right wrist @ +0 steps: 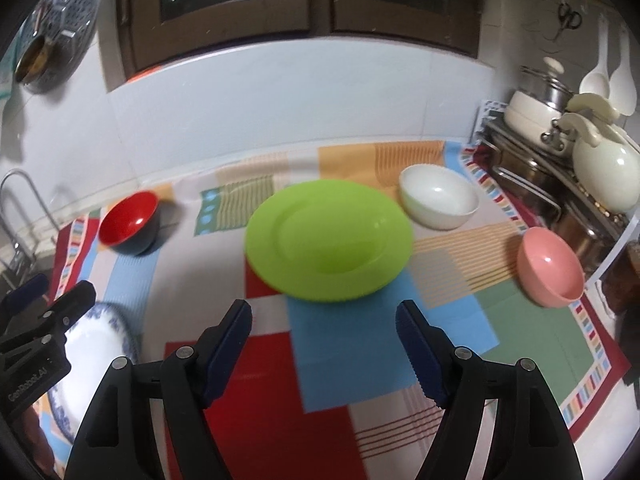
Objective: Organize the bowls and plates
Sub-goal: 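Move both grippers to the rim of the lime-green plate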
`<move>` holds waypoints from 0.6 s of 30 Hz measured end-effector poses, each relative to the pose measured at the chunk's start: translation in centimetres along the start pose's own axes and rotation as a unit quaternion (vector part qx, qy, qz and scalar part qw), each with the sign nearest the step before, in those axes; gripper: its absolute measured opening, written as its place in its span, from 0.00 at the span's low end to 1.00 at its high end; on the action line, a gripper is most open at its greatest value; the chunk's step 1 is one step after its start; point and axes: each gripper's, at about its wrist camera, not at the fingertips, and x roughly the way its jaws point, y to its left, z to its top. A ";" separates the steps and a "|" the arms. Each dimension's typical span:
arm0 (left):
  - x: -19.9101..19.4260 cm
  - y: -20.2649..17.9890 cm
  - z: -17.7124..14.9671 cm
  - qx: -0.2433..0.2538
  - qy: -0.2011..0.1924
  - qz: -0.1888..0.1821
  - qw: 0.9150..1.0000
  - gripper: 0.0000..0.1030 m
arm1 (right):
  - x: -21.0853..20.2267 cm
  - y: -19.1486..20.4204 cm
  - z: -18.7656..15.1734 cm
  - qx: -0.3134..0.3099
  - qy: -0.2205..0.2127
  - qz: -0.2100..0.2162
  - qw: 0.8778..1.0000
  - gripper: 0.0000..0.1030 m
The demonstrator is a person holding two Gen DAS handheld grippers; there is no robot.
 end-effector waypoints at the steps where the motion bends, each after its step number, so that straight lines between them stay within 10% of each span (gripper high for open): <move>1: 0.2 -0.4 0.3 0.002 0.000 -0.001 1.000 0.82 | 0.0 -0.4 0.2 0.002 -0.002 -0.002 1.000 0.73; 18: 5.9 -4.7 3.8 0.033 0.015 0.001 0.999 0.82 | 4.6 -5.7 3.4 0.029 -0.010 -0.036 0.999 0.73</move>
